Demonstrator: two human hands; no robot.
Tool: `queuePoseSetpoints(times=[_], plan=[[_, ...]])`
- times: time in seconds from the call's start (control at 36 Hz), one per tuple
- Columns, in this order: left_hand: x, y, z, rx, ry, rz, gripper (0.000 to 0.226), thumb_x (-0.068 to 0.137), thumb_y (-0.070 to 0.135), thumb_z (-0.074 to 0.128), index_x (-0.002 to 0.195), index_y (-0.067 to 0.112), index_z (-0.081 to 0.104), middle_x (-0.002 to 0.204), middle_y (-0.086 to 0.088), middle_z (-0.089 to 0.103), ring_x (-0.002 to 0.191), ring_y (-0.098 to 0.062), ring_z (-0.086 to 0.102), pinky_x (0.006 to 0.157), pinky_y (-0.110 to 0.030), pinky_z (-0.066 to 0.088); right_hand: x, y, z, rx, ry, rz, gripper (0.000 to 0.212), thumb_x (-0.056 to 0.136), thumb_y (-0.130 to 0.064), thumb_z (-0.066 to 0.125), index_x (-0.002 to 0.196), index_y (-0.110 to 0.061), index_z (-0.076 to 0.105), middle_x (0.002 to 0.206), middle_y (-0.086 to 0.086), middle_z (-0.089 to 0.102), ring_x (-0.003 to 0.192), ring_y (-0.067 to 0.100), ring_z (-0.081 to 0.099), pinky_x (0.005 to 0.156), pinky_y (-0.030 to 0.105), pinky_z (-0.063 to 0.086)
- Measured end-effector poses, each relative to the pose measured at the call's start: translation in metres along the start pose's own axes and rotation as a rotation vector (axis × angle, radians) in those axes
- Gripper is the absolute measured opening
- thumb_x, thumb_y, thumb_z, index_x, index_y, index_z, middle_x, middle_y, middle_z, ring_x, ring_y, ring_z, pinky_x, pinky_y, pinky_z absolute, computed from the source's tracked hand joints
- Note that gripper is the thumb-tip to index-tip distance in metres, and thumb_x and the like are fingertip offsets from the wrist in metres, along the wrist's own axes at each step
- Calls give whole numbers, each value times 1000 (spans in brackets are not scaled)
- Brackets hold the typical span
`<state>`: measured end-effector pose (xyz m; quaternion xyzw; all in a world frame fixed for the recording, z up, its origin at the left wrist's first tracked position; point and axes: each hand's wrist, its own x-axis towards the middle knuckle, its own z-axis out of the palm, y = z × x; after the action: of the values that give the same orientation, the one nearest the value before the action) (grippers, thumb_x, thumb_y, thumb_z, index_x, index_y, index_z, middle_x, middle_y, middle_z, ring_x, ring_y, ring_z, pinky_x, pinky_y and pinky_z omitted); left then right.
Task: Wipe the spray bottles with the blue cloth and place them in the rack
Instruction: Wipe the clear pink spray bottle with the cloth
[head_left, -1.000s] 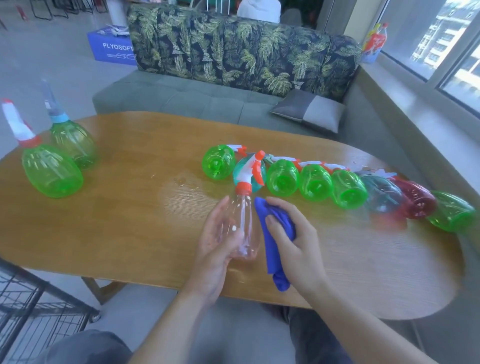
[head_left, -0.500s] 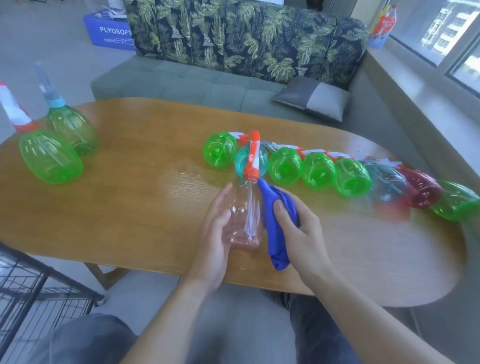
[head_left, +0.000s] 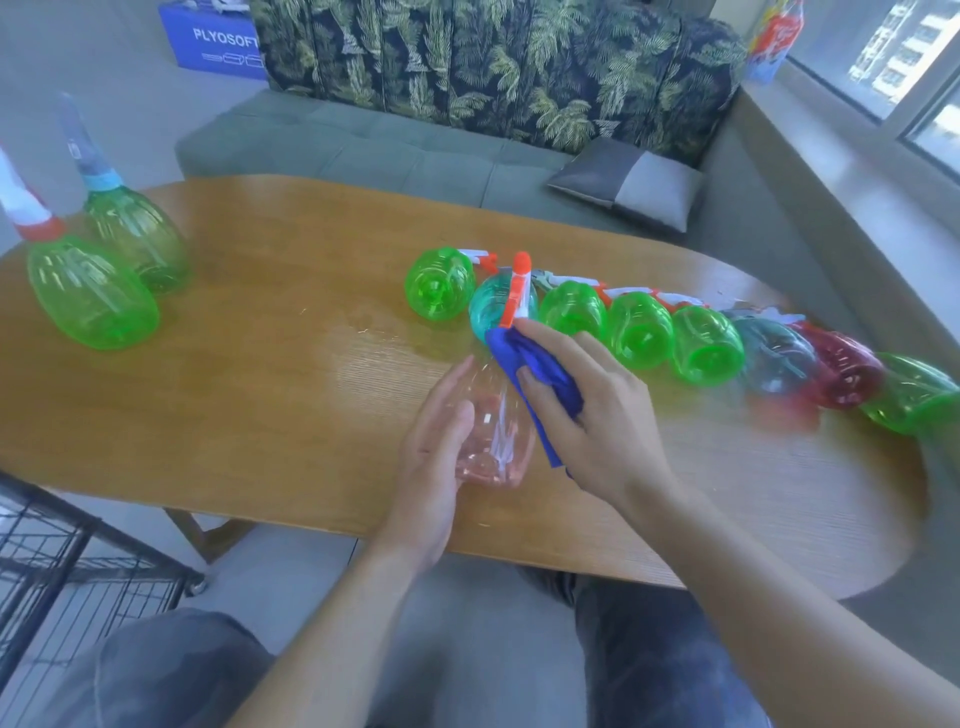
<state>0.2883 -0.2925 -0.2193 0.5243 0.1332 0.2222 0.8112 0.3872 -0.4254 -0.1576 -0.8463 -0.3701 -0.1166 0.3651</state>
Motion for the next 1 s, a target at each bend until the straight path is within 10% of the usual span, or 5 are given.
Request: queuePoseSetpoints(times=[0.22,0.39,0.56,0.81,1.0], plan=[[1,2,0,-7,-31,16,44,107,34,50,149,38,60,141,-2,72,110,-22,75,80,-45,64,-3,-7,22,-37,25,-111,43,107,-48,44,138,-26,64,99,-7,56,69,17,58,61,40,53],[2,2,-3,-8,5,-31,38,112,37,51,148,40,62,148,1,68,129,-23,69,95,-44,57,-32,-1,18,-42,-55,-369,37,108,-38,51,139,-24,62,108,-4,52,83,19,58,67,32,53],[-2,9,0,14,-51,17,41,115,22,37,152,26,53,129,21,75,117,-1,72,91,-19,56,-51,15,10,-160,-208,-693,32,111,-34,50,143,-30,55,97,-1,49,79,22,55,56,34,53],[-2,6,-1,-8,-28,-40,48,99,55,60,147,50,61,156,-9,60,141,-41,58,110,-66,49,-1,-5,6,221,44,22,30,106,-33,55,135,-30,65,108,-6,67,99,11,64,88,29,50],[0,5,-2,-63,-5,-42,44,106,42,49,149,43,60,149,-2,67,133,-34,65,102,-60,50,-14,-11,26,116,7,-106,38,105,-42,52,137,-26,66,97,-9,52,78,6,53,70,20,45]])
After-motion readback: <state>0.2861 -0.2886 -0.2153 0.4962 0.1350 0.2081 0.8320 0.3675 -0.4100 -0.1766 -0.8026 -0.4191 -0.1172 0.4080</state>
